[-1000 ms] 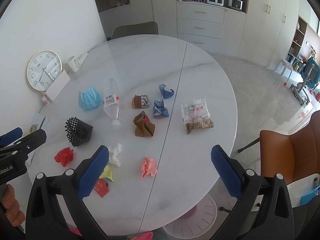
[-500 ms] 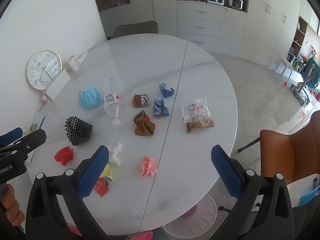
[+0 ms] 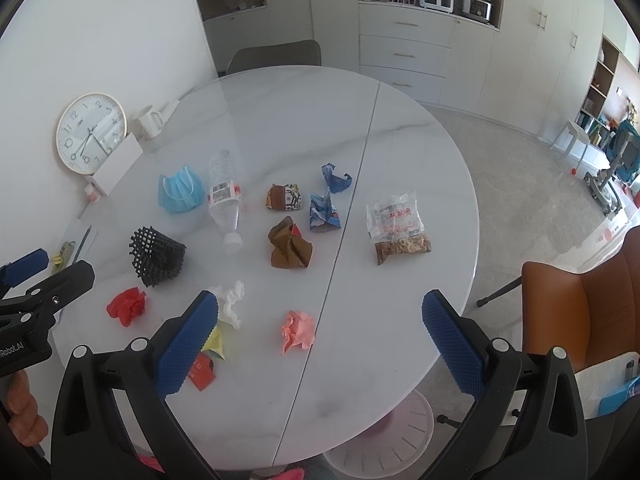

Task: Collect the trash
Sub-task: 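Grasp the green crumpled paper with the left tool while the right tool grasps the pink tissue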

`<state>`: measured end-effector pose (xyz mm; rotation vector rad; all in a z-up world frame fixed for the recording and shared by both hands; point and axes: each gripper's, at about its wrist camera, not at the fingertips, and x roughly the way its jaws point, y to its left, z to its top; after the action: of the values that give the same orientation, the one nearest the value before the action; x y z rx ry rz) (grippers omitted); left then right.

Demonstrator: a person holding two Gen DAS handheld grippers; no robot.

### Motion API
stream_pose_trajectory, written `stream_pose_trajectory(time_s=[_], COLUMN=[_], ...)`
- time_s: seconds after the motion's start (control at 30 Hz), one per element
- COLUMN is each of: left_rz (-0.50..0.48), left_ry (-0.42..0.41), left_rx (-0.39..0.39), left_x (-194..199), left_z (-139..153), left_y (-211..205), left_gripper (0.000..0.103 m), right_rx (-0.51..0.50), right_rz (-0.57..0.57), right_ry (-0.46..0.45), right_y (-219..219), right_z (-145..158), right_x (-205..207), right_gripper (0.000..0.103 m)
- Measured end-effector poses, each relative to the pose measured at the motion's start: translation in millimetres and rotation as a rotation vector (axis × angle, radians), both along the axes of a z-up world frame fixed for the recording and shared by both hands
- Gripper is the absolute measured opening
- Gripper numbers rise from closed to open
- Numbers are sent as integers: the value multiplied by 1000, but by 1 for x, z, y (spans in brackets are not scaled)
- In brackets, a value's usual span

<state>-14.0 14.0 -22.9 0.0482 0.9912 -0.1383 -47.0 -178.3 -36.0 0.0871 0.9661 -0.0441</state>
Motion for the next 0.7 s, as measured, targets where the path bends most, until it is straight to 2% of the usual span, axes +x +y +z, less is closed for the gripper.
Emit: stream_pose_trajectory(time_s=[0.17, 0.3, 0.5, 0.7], left_rz=[2, -13, -34, -54], left_ry=[34, 15, 47, 71], left_rx=[10, 55, 83, 100], left_x=[-1, -12, -28, -35], left_z=[-29, -56, -101, -135], left_y=[7, 15, 30, 47], left_gripper=[97, 97, 97, 96], right_rx=[-25, -66, 11, 9], right_rz=[54, 101, 136, 153], right_ry=[-11, -6, 77, 112], right_y=[5, 9, 6, 10], right_z=[-29, -58, -111, -148], right_x=[2, 1, 10, 19], right_gripper=[101, 101, 101, 101])
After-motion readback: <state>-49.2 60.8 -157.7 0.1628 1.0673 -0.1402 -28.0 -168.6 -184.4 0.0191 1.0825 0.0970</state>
